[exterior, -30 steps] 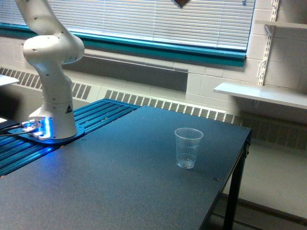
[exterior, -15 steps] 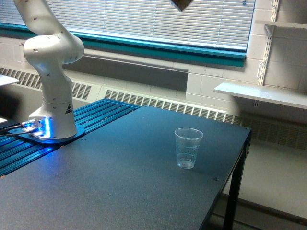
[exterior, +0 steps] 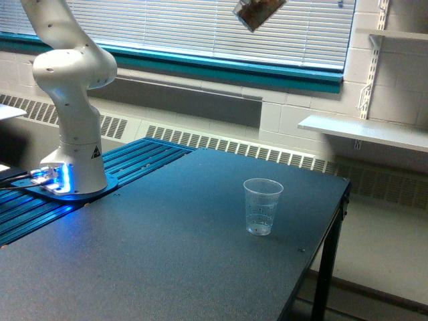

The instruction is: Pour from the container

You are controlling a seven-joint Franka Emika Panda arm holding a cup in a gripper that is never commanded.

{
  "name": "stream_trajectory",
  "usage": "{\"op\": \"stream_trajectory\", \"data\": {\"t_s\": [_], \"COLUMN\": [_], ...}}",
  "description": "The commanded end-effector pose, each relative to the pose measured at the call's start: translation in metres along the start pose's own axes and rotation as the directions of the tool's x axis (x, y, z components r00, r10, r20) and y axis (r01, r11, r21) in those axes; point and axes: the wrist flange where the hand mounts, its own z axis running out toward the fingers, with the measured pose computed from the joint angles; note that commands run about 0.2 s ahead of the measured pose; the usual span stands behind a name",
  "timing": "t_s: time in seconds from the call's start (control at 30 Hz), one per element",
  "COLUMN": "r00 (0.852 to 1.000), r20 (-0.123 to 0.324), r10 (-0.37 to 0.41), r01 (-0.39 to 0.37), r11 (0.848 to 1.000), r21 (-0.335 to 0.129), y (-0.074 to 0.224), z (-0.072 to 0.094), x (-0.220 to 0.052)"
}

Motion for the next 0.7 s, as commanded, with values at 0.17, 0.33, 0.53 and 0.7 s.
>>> {"op": "stream_trajectory", "data": {"t_s": [0.17, 0.33, 0.53, 0.7], "r00": [0.996, 0.994, 0.991, 0.989], "r20": [0.067, 0.095, 0.119, 0.136], "r10": [-0.056, -0.058, -0.055, -0.052], "r01": [0.056, 0.059, 0.059, 0.059], "r11": [0.998, 0.998, 0.998, 0.997], "r21": [0.002, -0.01, -0.027, -0.045], "y": [-0.011, -0.012, -0.007, -0.001], "z": [0.034, 0.052, 0.07, 0.081], "x": [-0.024, -0.032, -0.041, -0.049]}}
